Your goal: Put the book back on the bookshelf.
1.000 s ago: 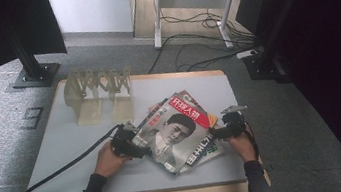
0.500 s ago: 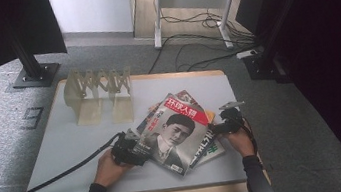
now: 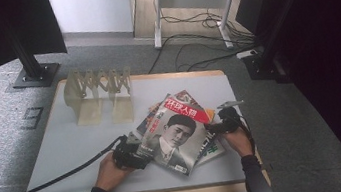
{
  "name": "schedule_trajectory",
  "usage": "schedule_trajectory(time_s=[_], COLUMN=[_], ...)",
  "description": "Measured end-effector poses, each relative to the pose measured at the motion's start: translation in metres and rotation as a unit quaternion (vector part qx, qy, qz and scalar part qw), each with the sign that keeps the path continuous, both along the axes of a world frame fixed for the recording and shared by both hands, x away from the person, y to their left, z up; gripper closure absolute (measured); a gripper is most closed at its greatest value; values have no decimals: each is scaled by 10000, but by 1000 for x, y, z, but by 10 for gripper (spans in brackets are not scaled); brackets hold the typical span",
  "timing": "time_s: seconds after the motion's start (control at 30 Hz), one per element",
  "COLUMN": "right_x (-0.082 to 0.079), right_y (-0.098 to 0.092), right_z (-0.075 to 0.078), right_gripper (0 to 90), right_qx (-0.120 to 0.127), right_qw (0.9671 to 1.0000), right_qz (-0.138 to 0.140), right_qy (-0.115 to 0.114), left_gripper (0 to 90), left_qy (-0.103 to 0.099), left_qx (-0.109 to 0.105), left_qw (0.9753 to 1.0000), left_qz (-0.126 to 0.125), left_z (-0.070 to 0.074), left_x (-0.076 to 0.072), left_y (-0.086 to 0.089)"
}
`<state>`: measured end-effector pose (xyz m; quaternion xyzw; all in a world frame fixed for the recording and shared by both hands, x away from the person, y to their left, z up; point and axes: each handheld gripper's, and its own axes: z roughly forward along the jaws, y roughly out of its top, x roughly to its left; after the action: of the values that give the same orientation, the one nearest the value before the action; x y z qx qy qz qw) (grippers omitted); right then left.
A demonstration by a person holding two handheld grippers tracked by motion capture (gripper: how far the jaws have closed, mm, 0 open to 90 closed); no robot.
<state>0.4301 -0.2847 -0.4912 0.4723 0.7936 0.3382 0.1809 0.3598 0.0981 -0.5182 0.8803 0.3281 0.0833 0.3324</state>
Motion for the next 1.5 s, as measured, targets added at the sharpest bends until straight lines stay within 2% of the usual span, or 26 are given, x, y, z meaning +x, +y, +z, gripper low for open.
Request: schedule_trajectory(time_s=[0.17,0.23,0.37,0.6,0.7,0.77,0.9,1.03,1.13,1.27,1.33,1.5], right_x=[5,10,16,24,27,28,29,27,27,27,26,28], right_y=[3,2,0,0,2,3,3,0,-4,-9,-13,-14], right_z=[-4,-6,-8,-10,-9,-9,-7,-3,-1,-2,-6,-11], right_gripper=[100,74,38,52,89,95,164,302,368,334,241,176], right_qx=[-30,97,199,368,445,420,408,358,418,509,588,788], right_qw=[9999,9998,9992,9982,9976,9978,9982,9988,9985,9976,9967,9944], right_qz=[48,7,1,-16,60,49,13,-13,-35,-109,-149,-136], right_qy=[120,201,350,475,524,504,439,342,363,452,544,689], left_gripper=[215,214,214,213,214,214,214,214,214,214,215,214], left_qy=[-41,-53,-71,-89,-96,-104,-118,-118,-133,-121,-124,-131], left_qx=[17,40,53,51,51,48,54,56,72,55,58,60], left_qw=[10000,10000,9999,9999,9999,9999,9999,9999,9998,9999,9999,9999], left_qz=[-20,-42,-65,-88,-94,-87,-87,-86,-87,-88,-90,-92], left_z=[-1,-1,-1,-1,-2,-2,-2,-2,-2,-2,-2,-2], left_x=[-2,-2,-2,-2,-2,-2,-2,-2,-3,-3,-3,-3], left_y=[-1,-1,0,0,0,0,0,0,0,0,0,0])
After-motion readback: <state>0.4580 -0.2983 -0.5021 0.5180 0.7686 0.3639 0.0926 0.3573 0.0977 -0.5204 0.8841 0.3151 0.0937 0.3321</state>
